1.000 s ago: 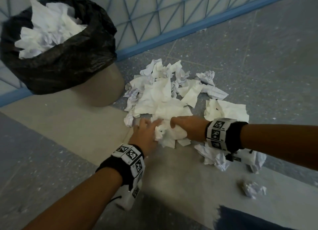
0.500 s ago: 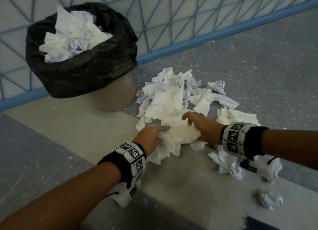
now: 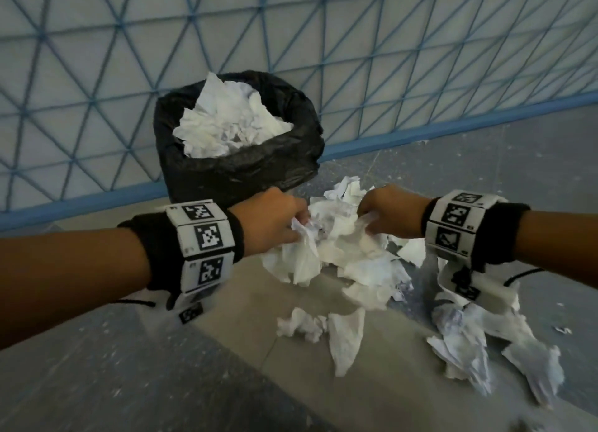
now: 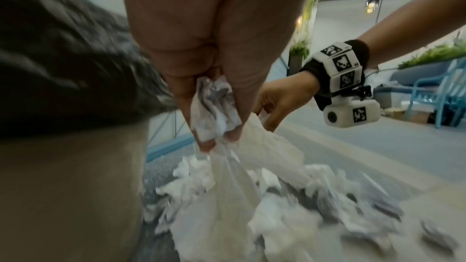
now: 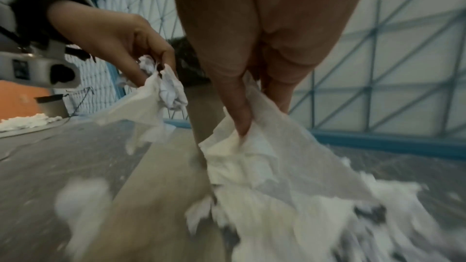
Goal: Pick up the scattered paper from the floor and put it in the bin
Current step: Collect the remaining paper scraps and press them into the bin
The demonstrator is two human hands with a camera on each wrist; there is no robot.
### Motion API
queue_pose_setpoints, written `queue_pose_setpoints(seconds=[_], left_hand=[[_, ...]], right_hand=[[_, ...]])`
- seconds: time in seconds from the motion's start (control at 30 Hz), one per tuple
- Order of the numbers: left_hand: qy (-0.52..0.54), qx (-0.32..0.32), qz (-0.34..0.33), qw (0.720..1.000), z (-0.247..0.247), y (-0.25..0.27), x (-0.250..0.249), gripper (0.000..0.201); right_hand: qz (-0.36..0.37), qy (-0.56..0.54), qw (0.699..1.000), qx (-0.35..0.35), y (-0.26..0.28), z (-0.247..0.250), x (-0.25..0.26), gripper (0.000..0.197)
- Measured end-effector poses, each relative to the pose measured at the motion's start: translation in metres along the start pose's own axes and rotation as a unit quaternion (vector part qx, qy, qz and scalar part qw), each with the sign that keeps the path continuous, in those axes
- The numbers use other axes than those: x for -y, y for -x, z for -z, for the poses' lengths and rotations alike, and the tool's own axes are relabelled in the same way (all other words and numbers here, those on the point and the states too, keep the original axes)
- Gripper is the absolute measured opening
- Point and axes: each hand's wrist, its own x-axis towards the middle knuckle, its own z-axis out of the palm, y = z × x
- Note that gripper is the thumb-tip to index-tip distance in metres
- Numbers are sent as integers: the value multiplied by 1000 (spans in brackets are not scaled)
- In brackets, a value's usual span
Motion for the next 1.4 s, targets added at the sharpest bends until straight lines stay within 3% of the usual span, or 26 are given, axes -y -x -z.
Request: queue_pose_setpoints(seconds=[0.23,0.4,0.5,0.57,0.67,0.73,0.83,0.97,1.07,1.17,1.27,1.33,1.4], left_hand=[[137,-136,11,981,44,14,31,25],[228,-252,51,939,85,18,58,25],[206,-336,99,914,105,11,77,27],[165,-367,124,907,111,2,87,25],[110,-348,160,917,103,-19,100,27],[65,-264,212,939,90,-37,106,37],[61,-130,253,957,72,-50,108,69],[-38,-77,236,968,75,-48,112,46],[-191,-73,252,946,72,-43,113,50],[-195,-56,244,948,64,-43,103,40],[-135,-103,191,967,72,-38,98,38],[-85,-147,193,966,84,-27,98,47],[-70,-213,175,959,93,-9,91,49]], right_hand=[[37,36,997,-64,-16,96,35,33],[33,-49,969,-242,-33,141,53,39],[30,-107,932,-345,-46,149,70,35],[42,-97,921,-376,-60,148,85,26],[42,-46,943,-328,-90,135,103,22],[47,-11,969,-240,-107,123,110,25],[60,-18,987,-146,-118,105,119,27],[21,8,999,-37,-128,89,121,40],[32,39,999,-10,-129,84,118,48],[45,58,996,-48,-119,90,119,51],[75,-18,983,-167,-102,92,112,43],[121,-79,947,-286,-83,85,97,35],[167,-91,912,-362,-57,66,81,24]])
